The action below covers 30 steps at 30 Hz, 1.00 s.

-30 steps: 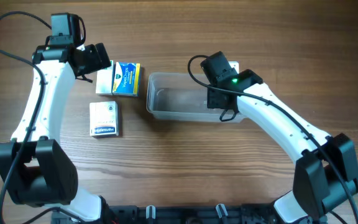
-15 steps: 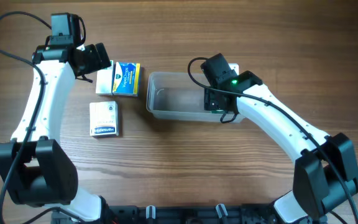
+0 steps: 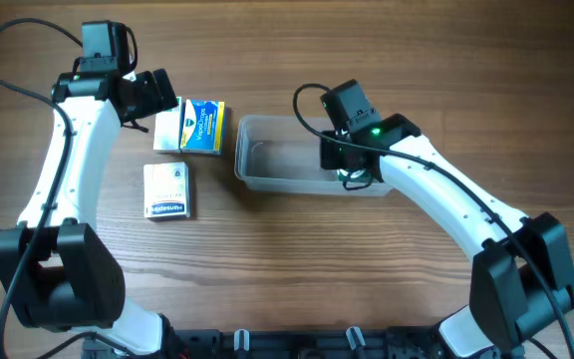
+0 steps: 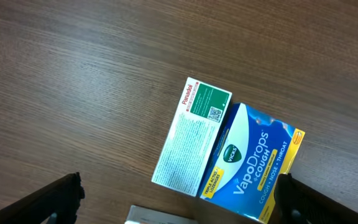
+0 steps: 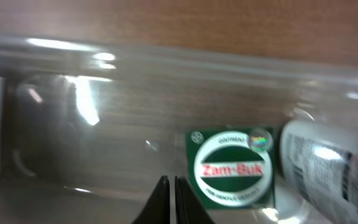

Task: Pack container
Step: 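Carry the tin into the container beside the bottle and lower it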

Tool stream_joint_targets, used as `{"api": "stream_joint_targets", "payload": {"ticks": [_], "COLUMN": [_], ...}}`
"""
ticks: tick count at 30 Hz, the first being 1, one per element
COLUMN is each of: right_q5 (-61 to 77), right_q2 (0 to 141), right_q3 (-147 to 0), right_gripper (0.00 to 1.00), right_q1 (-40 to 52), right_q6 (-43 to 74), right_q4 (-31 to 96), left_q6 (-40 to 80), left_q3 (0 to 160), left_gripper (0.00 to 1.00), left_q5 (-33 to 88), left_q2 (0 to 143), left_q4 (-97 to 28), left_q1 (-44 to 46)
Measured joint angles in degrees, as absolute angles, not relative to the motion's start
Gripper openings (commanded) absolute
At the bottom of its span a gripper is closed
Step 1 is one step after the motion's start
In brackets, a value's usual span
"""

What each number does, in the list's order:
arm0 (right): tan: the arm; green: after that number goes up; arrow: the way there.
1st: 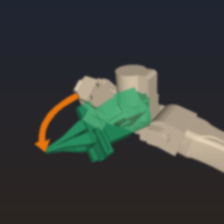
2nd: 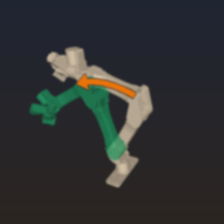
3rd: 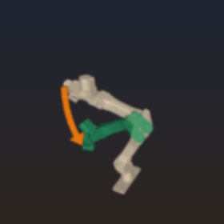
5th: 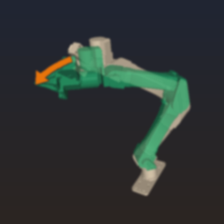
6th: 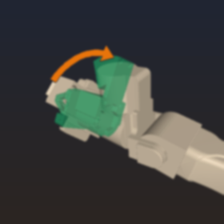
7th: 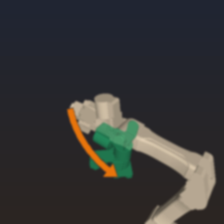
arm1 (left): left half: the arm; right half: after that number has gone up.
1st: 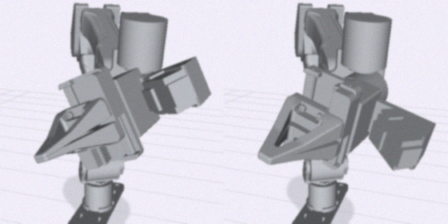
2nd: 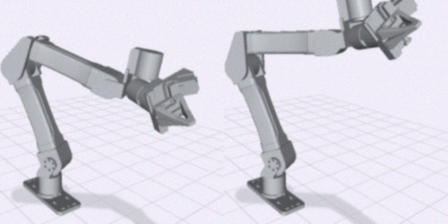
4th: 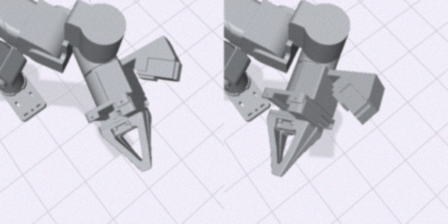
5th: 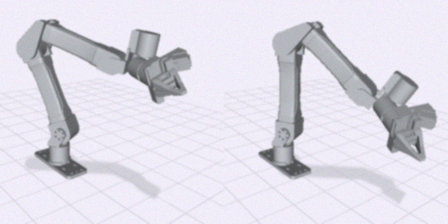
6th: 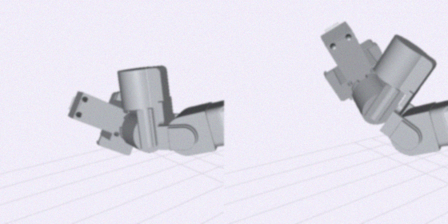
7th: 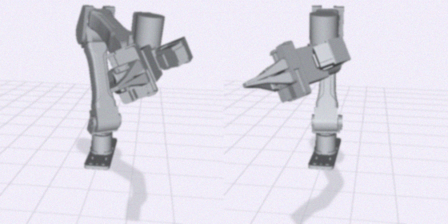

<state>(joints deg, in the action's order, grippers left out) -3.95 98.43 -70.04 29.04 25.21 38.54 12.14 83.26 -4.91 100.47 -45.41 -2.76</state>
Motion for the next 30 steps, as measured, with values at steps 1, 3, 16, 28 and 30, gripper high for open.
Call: {"api": "stream_joint_targets", "payload": {"ticks": [1, 3, 16, 28, 30], "right_q5": [-3.55, -2.90, -0.84, -0.84, -1.04], "right_q2": [98.43, 98.43, 107.11, 107.81, 107.81], "right_q3": [-70.02, -70.02, -69.87, -69.82, -69.82], "right_gripper": [0.04, 0.04, 0.04, 0.04, 0.04], "right_q1": [29.04, 29.04, 29.10, 29.10, 29.10], "right_q6": [25.17, 24.97, 24.32, 23.05, 23.00], "right_q4": [37.78, 36.73, 35.07, 34.81, 35.27], "left_q6": [12.14, 12.14, 12.14, 12.14, 12.14], "left_q3": [83.26, 83.26, 83.26, 83.26, 83.26], "left_gripper": [1.00, 1.00, 1.00, 1.00, 1.00], "left_q5": [-4.91, -4.91, -4.91, -4.91, -4.91], "left_q2": [100.47, 100.47, 100.47, 100.47, 100.47], "left_q4": [-45.43, -45.41, -45.41, -45.41, -45.41], "left_q1": [-2.76, -2.76, -2.76, -2.76, -2.76]}}
